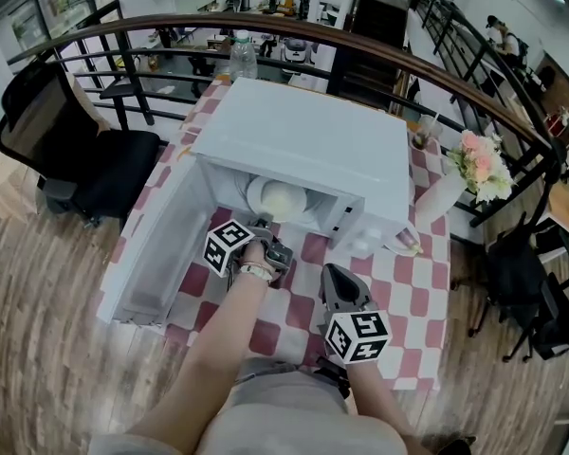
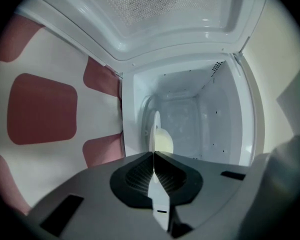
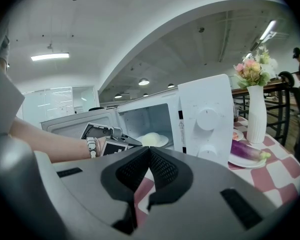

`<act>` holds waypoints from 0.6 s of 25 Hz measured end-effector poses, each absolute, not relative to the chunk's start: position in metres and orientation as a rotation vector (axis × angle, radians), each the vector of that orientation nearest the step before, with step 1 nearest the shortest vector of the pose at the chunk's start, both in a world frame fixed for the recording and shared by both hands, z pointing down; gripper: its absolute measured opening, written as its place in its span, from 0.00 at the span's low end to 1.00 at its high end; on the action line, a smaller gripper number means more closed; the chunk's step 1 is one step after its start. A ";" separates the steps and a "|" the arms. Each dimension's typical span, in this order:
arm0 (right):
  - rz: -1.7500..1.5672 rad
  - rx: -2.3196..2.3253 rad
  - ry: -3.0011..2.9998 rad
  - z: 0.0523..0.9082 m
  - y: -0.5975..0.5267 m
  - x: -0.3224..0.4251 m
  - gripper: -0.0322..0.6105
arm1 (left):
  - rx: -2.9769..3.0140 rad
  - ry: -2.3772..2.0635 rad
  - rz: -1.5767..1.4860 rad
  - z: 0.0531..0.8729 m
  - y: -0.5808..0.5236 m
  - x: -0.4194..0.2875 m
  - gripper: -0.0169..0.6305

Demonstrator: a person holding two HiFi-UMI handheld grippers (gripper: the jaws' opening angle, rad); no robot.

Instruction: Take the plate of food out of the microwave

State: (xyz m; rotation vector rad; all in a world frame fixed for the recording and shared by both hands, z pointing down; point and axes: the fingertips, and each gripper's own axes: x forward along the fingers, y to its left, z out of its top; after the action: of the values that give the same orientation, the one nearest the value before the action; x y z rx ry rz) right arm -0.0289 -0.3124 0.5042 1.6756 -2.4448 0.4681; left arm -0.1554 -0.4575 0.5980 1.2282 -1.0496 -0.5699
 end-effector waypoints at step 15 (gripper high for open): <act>0.452 1.628 -2.472 0.498 -0.307 -0.035 0.09 | 1.334 -0.987 -0.641 0.584 -0.439 -0.162 0.04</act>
State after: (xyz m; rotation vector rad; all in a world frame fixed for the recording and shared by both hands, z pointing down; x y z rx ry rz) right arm -0.0351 -0.3066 0.4985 1.6280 -2.4719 0.4523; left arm -0.1616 -0.4391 0.5844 1.3335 -0.9866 -0.6411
